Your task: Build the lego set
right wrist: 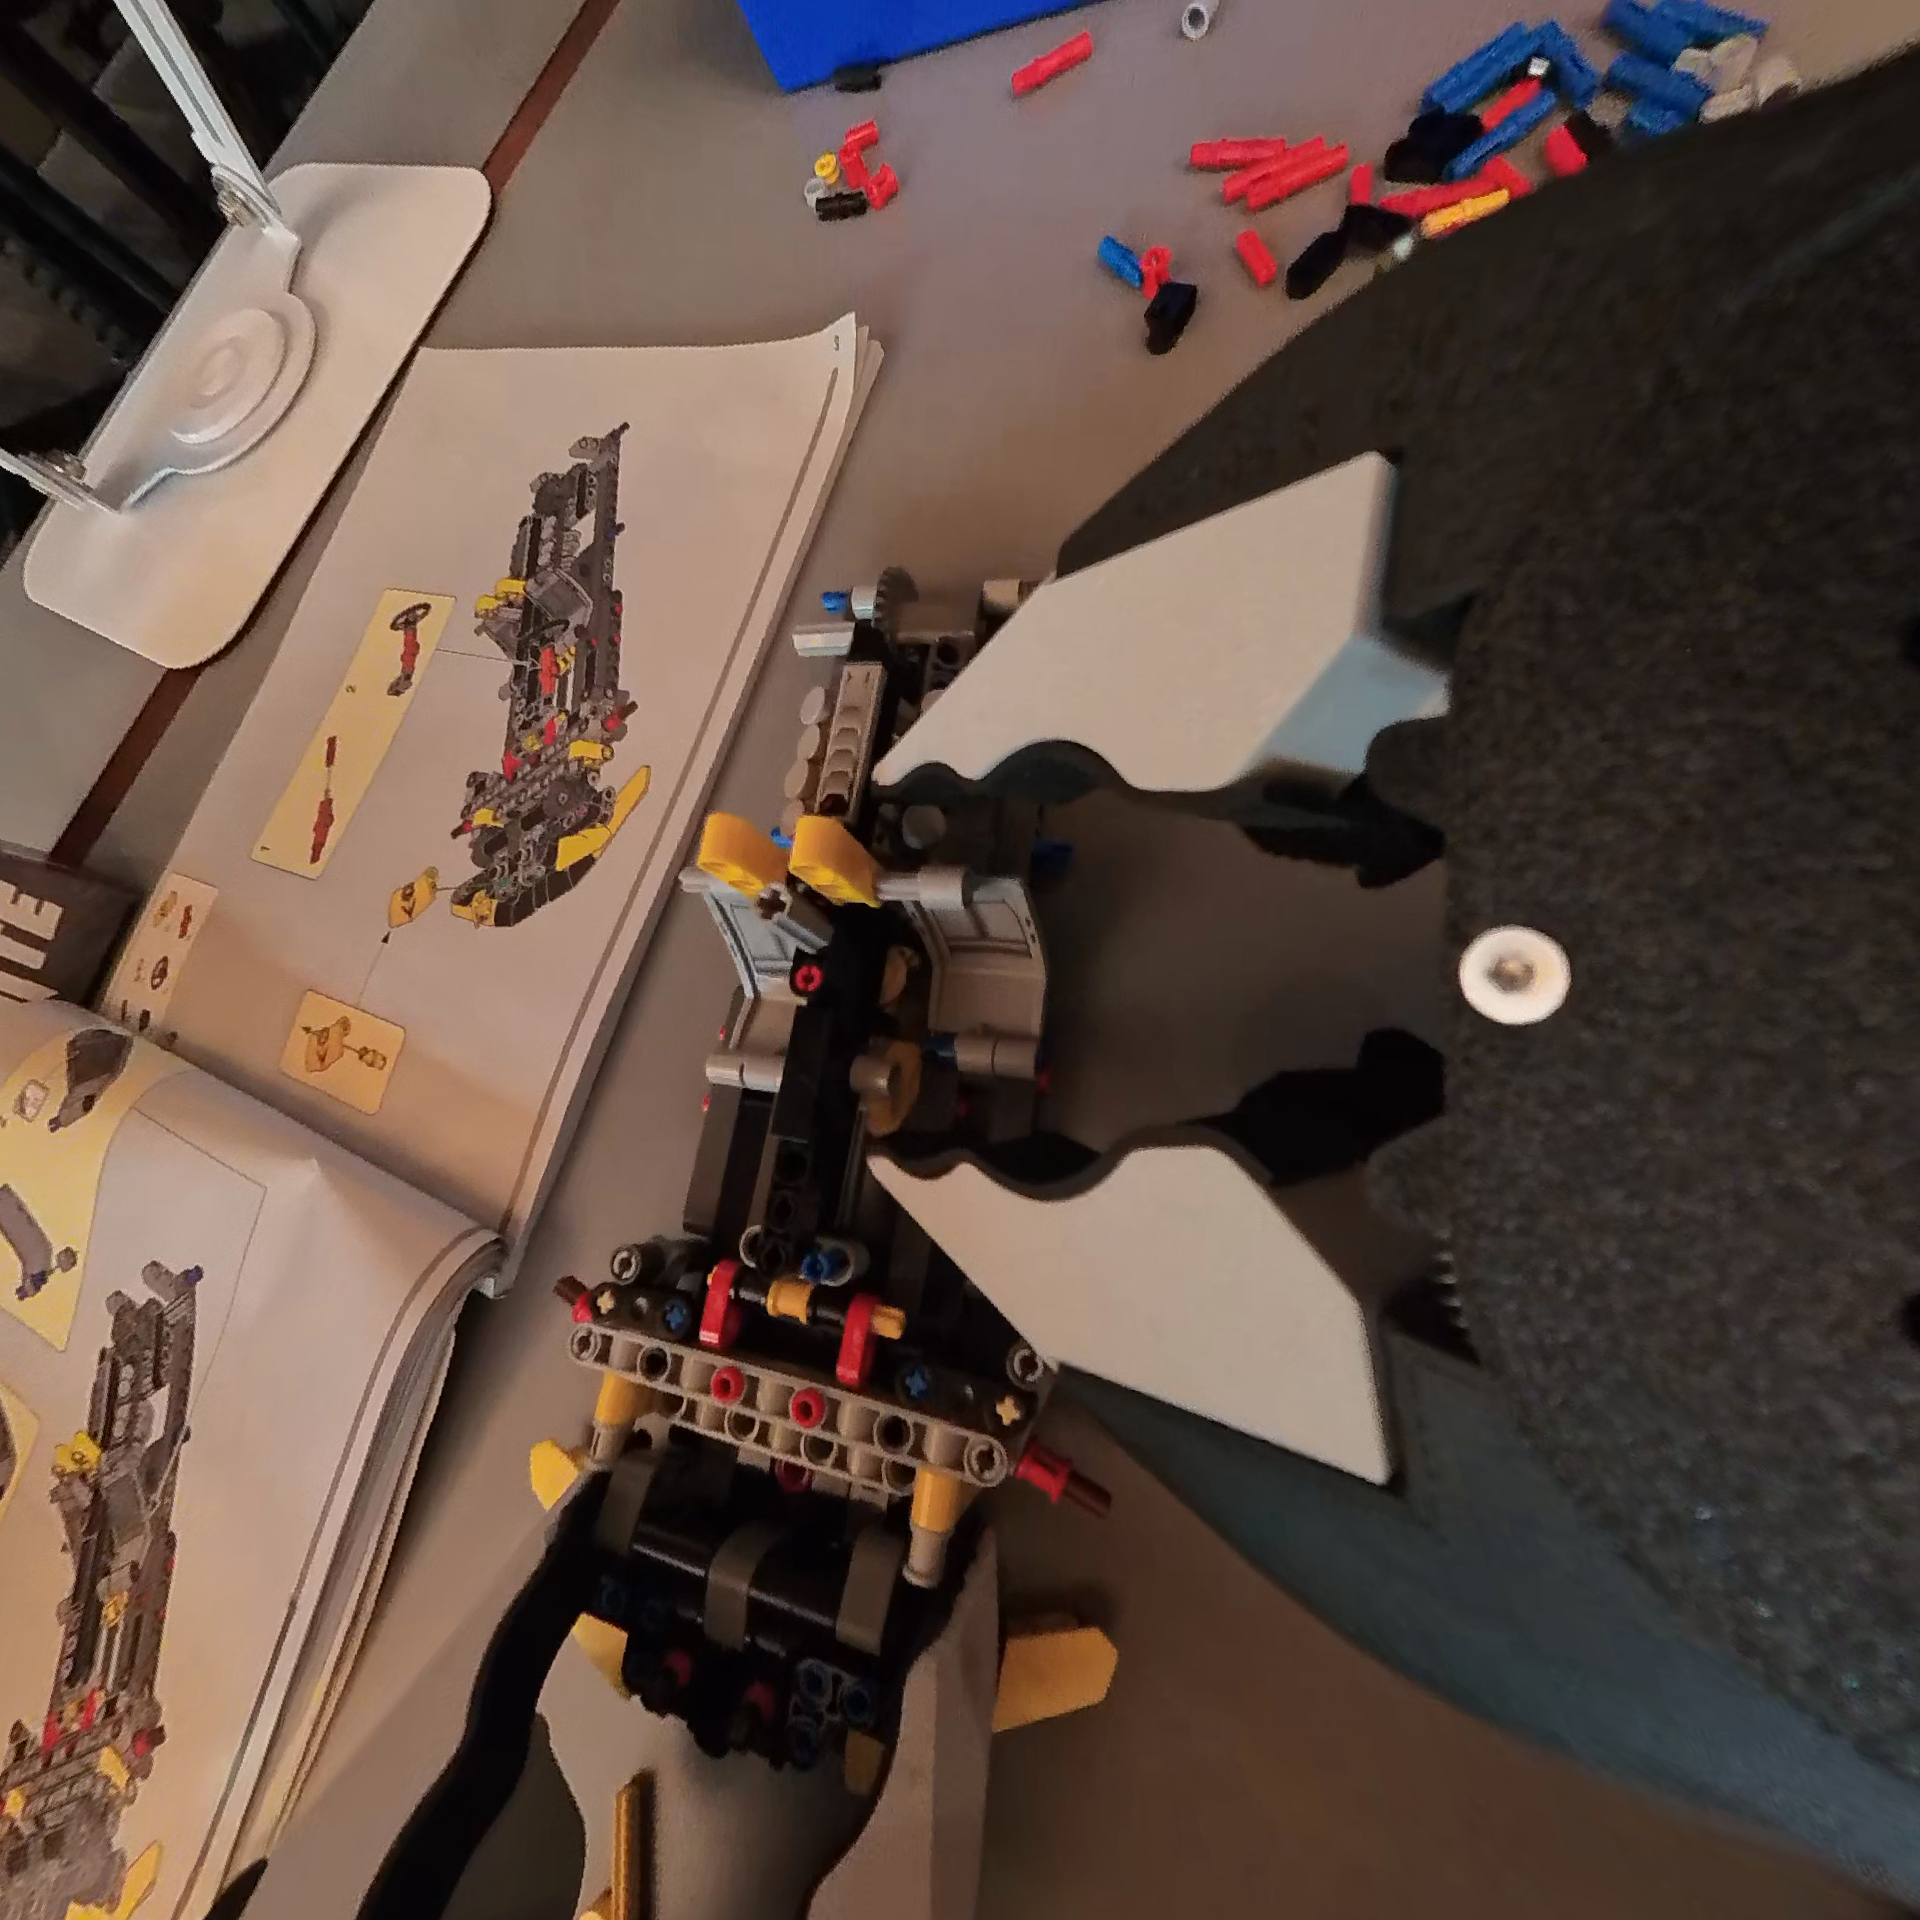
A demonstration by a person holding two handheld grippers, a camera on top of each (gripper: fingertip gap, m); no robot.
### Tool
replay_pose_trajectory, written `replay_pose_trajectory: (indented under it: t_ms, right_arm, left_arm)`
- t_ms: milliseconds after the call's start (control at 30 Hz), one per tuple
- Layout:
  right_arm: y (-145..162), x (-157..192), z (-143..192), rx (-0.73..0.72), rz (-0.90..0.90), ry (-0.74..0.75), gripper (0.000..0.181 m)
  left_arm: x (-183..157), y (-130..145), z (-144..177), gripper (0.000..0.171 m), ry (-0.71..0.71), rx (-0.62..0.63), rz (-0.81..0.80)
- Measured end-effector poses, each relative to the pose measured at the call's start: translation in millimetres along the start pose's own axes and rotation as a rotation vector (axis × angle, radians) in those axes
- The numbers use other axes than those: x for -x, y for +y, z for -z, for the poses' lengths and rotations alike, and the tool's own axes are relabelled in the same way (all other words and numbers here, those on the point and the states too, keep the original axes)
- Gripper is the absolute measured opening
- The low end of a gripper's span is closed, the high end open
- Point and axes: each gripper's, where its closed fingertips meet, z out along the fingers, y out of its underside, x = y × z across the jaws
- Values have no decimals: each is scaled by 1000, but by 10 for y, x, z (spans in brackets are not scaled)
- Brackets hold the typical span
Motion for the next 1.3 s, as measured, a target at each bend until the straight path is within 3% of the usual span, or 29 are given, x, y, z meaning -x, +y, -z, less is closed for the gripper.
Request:
replay_pose_trajectory:
  t_ms: [233,333,500,867,1300]
  right_arm:
    - [-77,131,204,-89,75,9,53]
    - [-40,231,128,-59,154,9,50]
    - [-1,276,23,-13,176,-6,29]
    - [37,230,-54,24,259,53,15]
    - [39,227,-56,36,355,118,15]
  left_arm:
    - [1,0,0,66,0,0,1]
    - [1,0,-1,66,0,0,0]
    - [0,0,-1,65,-1,0,-2]
    - [-2,1,-2,65,-2,0,-6]
    - [0,0,-2,65,-3,0,-6]
